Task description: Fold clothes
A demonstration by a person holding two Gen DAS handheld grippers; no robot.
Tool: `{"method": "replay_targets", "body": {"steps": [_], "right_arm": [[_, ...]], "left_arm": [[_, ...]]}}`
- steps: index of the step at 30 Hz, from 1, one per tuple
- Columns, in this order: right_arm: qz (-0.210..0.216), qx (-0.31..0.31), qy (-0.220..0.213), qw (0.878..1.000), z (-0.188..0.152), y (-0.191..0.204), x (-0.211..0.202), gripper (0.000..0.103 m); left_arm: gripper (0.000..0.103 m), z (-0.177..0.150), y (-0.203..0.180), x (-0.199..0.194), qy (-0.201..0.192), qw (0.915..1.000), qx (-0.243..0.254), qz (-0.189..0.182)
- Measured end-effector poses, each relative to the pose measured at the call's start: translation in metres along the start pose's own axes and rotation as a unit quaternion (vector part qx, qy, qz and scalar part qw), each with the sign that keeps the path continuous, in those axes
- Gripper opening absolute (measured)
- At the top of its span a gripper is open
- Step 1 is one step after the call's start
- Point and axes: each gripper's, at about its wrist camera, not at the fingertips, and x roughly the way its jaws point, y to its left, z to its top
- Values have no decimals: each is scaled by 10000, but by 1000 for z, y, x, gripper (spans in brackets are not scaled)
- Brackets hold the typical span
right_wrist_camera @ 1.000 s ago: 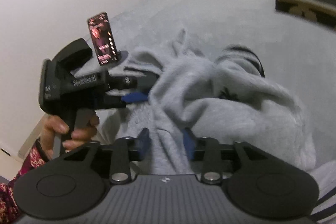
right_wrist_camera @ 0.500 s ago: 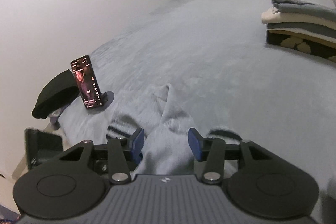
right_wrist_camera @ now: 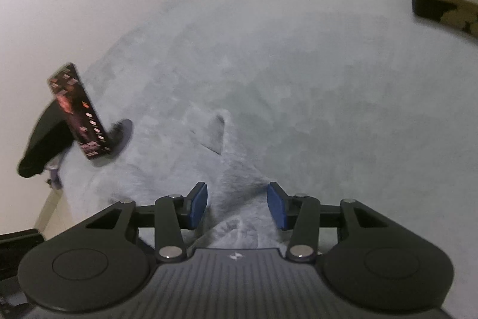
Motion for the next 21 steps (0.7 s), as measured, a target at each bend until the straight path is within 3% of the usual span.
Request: {"method": "replay_targets", "body": {"steps": [1, 5, 7, 8, 17, 21], "right_arm": [[-39, 7, 9, 10000, -1, 0, 2, 21], [-231, -14, -278, 9993, -3, 0, -6, 12], [-412, -37, -572, 9975, -2, -1, -20, 9], [-481, -8, -703, 9964, 0, -3, -28, 3], [-1108, 151, -1617, 9805, 10, -29, -97, 3], [-1478, 211, -1997, 9684, 10, -43, -127, 3]], "left_arm": [[32, 0, -2, 0, -54, 10000, 32, 12], [19, -3, -17, -2, -396, 9986, 298, 204], [4, -3, -28, -5, -665, 9958, 528, 345], [4, -1, -31, -6, -773, 9947, 566, 375], [3, 9, -46, -3, -1135, 9896, 746, 470], [0, 13, -49, -5, -1374, 9838, 871, 755]]}}
